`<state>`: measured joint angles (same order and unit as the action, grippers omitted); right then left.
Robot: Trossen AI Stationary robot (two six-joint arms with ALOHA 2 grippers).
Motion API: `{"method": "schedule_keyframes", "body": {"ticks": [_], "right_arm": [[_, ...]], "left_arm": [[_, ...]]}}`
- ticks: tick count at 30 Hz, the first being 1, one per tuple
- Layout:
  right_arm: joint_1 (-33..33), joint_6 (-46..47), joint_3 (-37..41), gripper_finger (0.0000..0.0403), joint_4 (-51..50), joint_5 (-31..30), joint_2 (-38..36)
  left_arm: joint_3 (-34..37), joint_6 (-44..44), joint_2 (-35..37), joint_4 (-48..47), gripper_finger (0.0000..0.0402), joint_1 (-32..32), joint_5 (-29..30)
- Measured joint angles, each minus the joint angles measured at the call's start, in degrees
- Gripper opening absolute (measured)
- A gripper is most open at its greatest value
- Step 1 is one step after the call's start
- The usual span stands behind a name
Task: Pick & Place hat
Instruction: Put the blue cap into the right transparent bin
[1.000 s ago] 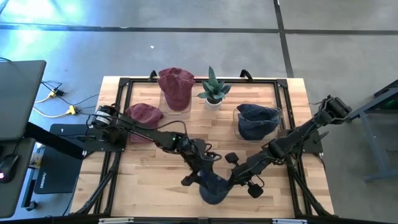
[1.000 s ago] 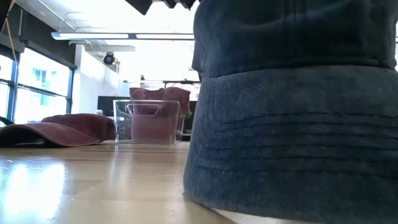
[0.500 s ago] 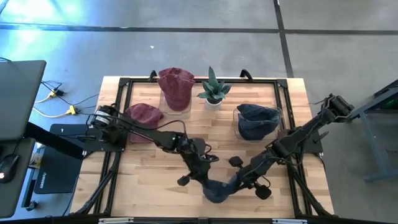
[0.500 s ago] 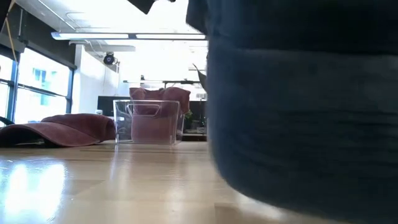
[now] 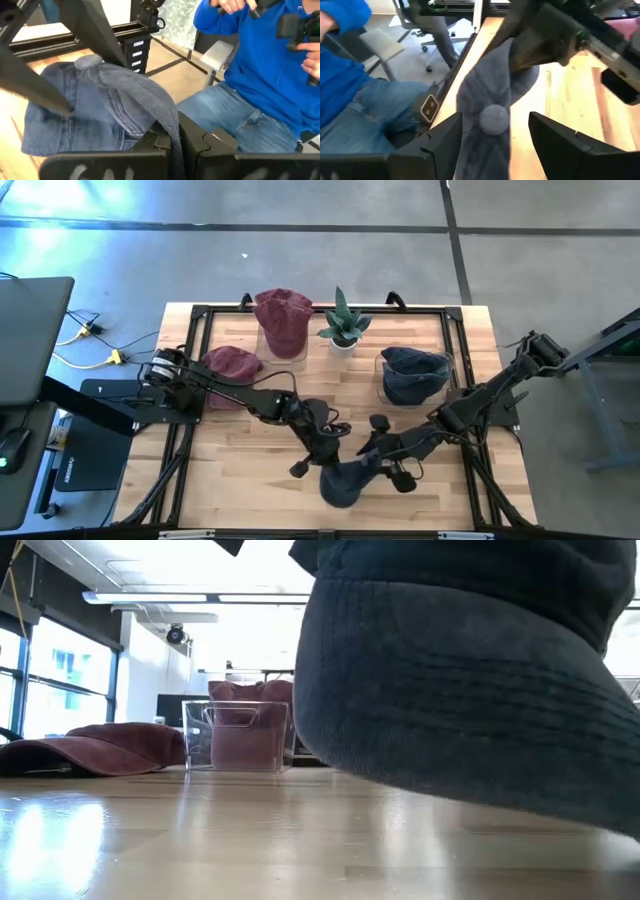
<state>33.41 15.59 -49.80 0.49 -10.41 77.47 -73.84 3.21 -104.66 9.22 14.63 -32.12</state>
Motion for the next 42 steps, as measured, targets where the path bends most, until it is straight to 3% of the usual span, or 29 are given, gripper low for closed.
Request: {"method": "schedule_keyframes", "body": {"ticks": [4,9,13,19,21,24,26,29,34,42], "right_arm": [[0.0,-1.5,0.0,0.0223,1.1,2.6,0.6],[0.0,-1.7,0.0,0.0193,1.5,5.0,1.8],[0.0,-1.0,0.0,0.0142,2.1,3.6,1.9],[0.0,-1.5,-0.1,0.0030,2.3,3.5,1.9],[0.0,-2.3,-0.8,0.0010,1.4,3.5,1.9],[0.5,-2.2,-3.2,0.0017,-2.6,2.8,1.7],[1.0,-2.0,-5.8,0.0015,-8.2,0.5,1.6],[2.1,-0.8,-10.8,0.0006,-19.8,-3.2,1.6],[4.1,5.3,-20.4,0.0007,-40.3,-11.6,1.5],[5.6,15.7,-32.1,0.0005,-71.4,-22.5,1.5]], "left_arm": [[0.0,0.0,0.0,1.0,0.0002,0.0,1.0],[0.0,0.0,0.2,1.2,0.0001,0.0,2.3],[0.0,0.0,0.4,1.4,0.0001,0.0,2.4],[0.0,-0.9,0.4,1.3,0.0006,0.0,1.5],[0.0,-0.9,0.4,1.3,0.0020,-0.2,0.3],[0.0,0.8,0.5,0.1,0.0059,-1.7,-5.0],[0.0,2.1,2.0,-5.3,0.0088,-3.4,-7.7],[-0.1,4.4,4.5,-16.0,0.0122,-6.7,-7.3],[0.1,8.4,8.4,-28.9,0.0131,-8.3,5.0],[-0.1,8.7,12.0,-36.6,0.0094,-1.3,27.8]]}}
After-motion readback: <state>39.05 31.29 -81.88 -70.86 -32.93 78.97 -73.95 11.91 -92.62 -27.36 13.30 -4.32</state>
